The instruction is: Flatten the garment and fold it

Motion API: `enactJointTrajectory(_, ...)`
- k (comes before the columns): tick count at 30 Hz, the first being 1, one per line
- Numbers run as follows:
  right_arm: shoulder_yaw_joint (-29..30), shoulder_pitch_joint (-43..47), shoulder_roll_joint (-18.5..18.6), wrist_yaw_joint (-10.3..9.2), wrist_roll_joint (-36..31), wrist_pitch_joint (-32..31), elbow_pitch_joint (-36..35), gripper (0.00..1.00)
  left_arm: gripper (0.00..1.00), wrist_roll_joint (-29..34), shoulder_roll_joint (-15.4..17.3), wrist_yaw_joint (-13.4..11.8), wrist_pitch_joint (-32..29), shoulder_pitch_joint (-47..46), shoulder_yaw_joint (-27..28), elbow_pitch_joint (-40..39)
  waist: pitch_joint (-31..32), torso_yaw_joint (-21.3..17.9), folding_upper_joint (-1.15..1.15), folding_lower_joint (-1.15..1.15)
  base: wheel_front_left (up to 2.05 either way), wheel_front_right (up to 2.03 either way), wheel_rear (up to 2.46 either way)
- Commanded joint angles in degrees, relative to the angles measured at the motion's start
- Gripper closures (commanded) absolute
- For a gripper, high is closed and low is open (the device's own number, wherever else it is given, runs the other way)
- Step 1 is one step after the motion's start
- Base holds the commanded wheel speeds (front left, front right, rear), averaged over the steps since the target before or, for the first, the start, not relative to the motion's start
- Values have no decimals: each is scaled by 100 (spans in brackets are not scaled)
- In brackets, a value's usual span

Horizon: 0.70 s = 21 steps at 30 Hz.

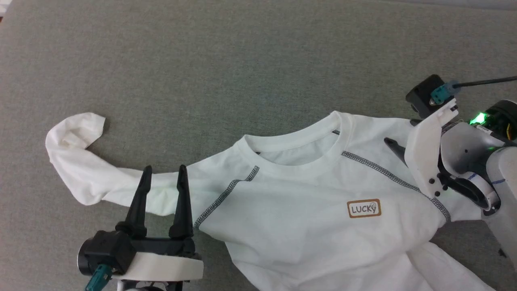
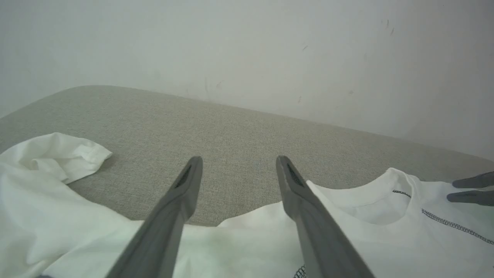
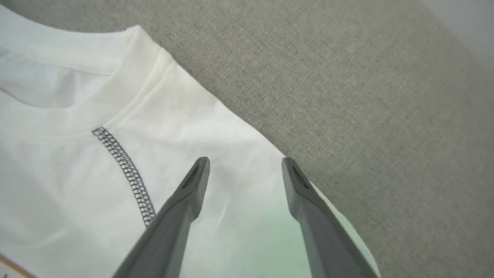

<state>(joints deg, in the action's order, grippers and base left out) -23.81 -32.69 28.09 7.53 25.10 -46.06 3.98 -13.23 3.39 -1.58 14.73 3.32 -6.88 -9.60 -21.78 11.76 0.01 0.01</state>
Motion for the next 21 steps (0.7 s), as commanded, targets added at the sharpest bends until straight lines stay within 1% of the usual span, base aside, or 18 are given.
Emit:
enactJointTrajectory(1,-204,-162,178,-4,166,-156,37,0,0,-40,-34,27,27,-112,-26,38,-280,297,-1,-1,0,0,0)
enactJointTrajectory(3,-497,-304,421,-4,361,-342,70,0,0,-63,-40,31,27,-155,-61,68,-337,367,-1,-1,0,0,0)
enactJointTrajectory(6,-911,-498,752,-4,551,-433,132,0,0,-94,-46,42,27,-219,-110,88,-426,468,-1,-1,0,0,0)
enactJointTrajectory(8,-1123,-561,893,-4,700,-461,228,0,0,-130,-48,43,27,-265,-136,102,-471,519,-1,-1,0,0,0)
enactJointTrajectory(10,-1344,-569,1003,-4,915,-630,318,0,0,-168,-49,27,27,-303,-159,118,-502,544,-1,-1,0,0,0)
enactJointTrajectory(11,-1442,-563,1053,-4,1054,-766,335,55,0,-185,-49,18,27,-316,-167,130,-507,550,-1,-1,0,0,0)
enactJointTrajectory(12,-1509,-571,1108,-4,1173,-883,329,80,0,-198,-49,13,27,-323,-174,149,-509,549,-1,-1,0,0,0)
enactJointTrajectory(13,-1559,-587,1167,-4,1265,-982,305,100,0,-206,-50,10,27,-328,-178,166,-504,543,-1,-1,0,0,0)
enactJointTrajectory(15,-1578,-640,1261,-4,1350,-1004,240,100,0,-215,-50,4,27,-333,-170,204,-466,513,-1,-1,0,0,0)
enactJointTrajectory(17,-1563,-691,1315,-4,1310,-816,190,100,0,-223,-50,11,27,-345,-152,231,-398,466,-1,-1,0,0,0)
enactJointTrajectory(21,-1433,-736,1266,-4,1063,25,211,100,0,-187,-50,40,27,-355,-86,250,-188,314,-1,-1,0,0,0)
